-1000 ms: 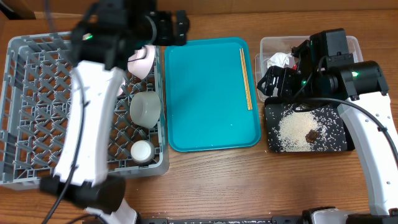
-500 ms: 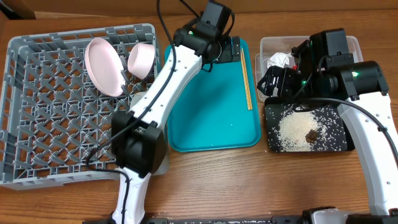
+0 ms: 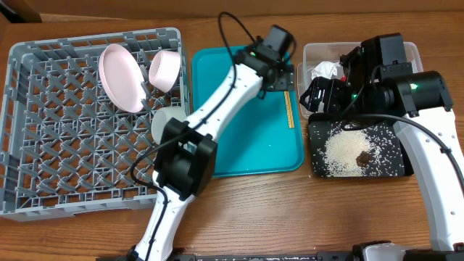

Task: Sort waste into correct bins and load items into the dishwasher
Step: 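Swing the left gripper over the chopsticks on the teal tray, then lower the left gripper and pinch one wooden chopstick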

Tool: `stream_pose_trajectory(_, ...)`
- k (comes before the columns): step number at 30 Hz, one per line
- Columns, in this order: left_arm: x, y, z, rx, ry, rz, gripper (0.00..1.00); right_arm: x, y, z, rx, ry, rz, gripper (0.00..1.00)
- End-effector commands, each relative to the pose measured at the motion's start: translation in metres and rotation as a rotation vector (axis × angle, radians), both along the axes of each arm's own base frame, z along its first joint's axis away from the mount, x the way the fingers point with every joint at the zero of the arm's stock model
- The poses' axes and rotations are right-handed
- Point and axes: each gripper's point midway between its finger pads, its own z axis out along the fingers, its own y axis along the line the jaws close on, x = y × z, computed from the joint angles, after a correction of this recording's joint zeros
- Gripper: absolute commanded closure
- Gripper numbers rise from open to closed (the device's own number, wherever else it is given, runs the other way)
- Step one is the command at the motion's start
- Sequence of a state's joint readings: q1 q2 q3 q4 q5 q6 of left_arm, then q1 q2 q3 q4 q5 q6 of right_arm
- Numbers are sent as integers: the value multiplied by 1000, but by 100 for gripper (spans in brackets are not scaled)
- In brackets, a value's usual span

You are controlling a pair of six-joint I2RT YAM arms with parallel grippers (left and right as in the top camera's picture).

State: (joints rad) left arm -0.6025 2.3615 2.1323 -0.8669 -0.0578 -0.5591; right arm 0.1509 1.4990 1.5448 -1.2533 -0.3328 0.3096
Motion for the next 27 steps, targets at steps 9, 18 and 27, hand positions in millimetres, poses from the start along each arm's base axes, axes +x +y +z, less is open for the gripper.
stream_pose_trajectory(9, 4, 8, -29, 133, -35, 27, 11, 2, -1, 6, -2, -24, 4, 0)
stream_pose_trajectory(18, 1, -3, -53, 135, -14, 5, 11, 2, -1, 6, -2, -24, 4, 0)
stream_pose_trajectory(27, 1, -3, -62, 144, -5, 5, 10, 2, -1, 6, -2, -24, 4, 0)
